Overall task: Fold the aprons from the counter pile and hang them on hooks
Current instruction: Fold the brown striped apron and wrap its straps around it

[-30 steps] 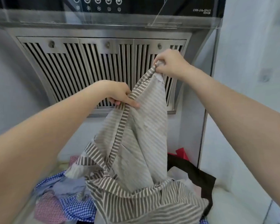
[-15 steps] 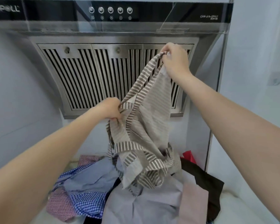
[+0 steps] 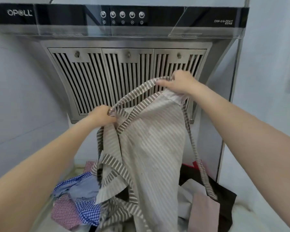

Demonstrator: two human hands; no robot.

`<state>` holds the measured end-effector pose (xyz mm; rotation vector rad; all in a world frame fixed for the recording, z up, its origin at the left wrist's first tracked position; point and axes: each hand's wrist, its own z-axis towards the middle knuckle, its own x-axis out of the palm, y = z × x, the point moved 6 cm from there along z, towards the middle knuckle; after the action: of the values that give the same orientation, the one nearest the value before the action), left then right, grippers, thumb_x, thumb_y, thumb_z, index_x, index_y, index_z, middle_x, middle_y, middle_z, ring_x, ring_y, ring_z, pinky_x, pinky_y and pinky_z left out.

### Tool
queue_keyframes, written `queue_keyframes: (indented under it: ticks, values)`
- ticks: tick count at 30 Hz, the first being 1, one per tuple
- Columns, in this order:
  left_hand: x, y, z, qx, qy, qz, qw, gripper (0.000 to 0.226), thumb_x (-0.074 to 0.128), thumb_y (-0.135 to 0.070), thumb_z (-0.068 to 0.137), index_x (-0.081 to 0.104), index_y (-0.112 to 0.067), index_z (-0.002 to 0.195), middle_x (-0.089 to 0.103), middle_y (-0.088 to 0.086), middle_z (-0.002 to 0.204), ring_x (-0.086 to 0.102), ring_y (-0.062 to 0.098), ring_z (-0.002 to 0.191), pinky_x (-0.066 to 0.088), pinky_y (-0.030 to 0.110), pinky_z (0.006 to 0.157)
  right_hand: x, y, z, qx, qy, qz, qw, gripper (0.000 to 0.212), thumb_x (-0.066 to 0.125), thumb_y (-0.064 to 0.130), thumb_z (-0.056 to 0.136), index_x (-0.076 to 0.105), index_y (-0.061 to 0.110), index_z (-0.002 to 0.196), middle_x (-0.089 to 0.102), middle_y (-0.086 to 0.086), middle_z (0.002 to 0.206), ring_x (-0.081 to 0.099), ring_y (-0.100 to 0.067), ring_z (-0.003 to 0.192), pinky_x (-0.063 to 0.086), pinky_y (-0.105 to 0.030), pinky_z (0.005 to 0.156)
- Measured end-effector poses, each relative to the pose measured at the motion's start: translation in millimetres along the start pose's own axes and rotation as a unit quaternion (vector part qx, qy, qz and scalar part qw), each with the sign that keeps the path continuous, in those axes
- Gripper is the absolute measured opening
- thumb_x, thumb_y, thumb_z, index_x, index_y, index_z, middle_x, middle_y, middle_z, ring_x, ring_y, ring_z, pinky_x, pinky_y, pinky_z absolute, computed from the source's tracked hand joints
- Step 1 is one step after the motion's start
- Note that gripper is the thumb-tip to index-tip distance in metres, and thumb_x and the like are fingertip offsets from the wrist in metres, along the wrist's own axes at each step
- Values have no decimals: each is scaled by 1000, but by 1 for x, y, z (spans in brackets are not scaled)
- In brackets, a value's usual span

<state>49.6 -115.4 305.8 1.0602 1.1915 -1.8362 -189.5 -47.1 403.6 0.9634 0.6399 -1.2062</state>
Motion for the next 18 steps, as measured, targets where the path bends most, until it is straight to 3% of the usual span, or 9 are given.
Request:
queue_keyframes:
  ticks: [2, 3, 5, 8, 11, 14, 16, 18]
  values:
    - [17, -9, -10, 29, 157, 2, 987, 21, 69, -28, 82, 54, -16, 91, 60, -1, 92, 56, 16, 89, 45, 27, 79, 16, 11, -11, 7, 195, -26, 980, 49, 57, 65, 78, 53, 16, 82, 53, 0, 76, 49, -13, 56, 44, -23, 53]
    - [27, -21, -23, 53, 247, -60, 966, 32, 73, -33, 78, 54, -18, 99, 63, -5, 99, 58, 15, 98, 45, 27, 90, 22, 19, -17, -10, 244, -7, 970, 42, 62, 57, 79, 58, 15, 83, 58, 0, 77, 54, -12, 54, 47, -22, 51]
    - [31, -56, -41, 114, 309, -242, 913, 47, 72, -32, 76, 51, -21, 117, 66, -6, 114, 60, 14, 110, 44, 29, 99, 27, 41, -25, -81, 252, 95, 960, 20, 68, 35, 82, 64, 15, 83, 63, 1, 77, 59, -7, 52, 48, -17, 47]
    - [36, -87, -44, 143, 307, -355, 871, 46, 68, -19, 80, 50, -28, 123, 64, -5, 121, 61, 12, 112, 50, 25, 90, 27, 67, -32, -150, 210, 230, 938, 4, 68, 21, 84, 67, 18, 86, 67, 4, 79, 65, -2, 60, 50, -14, 55]
    - [47, -80, -49, 117, 345, -254, 896, 42, 66, -16, 78, 54, -31, 115, 65, -11, 117, 61, 9, 110, 51, 21, 85, 8, 62, -29, -136, 144, 309, 930, 8, 70, 18, 82, 69, 12, 87, 68, 2, 78, 66, -5, 64, 52, -17, 58]
    - [51, -61, -49, 102, 342, -196, 913, 46, 67, -22, 79, 54, -23, 123, 63, -6, 124, 59, 12, 114, 46, 28, 99, -12, 34, -24, -104, 67, 350, 929, 15, 74, 23, 78, 70, 12, 88, 68, -1, 87, 65, -10, 74, 53, -21, 62]
    - [35, -63, -44, 118, 266, -241, 926, 46, 67, -23, 79, 57, -20, 124, 65, -6, 120, 60, 12, 111, 44, 30, 100, -7, 18, -28, -72, 112, 407, 904, 22, 71, 28, 79, 67, 14, 97, 68, -1, 98, 67, -12, 85, 54, -23, 69]
    - [14, -66, -43, 108, 191, -331, 918, 32, 65, -17, 81, 63, -16, 113, 70, -5, 108, 64, 13, 103, 47, 29, 93, 14, 11, -42, -42, 212, 488, 845, 28, 63, 26, 78, 64, 15, 104, 69, -2, 104, 67, -14, 92, 54, -27, 77]
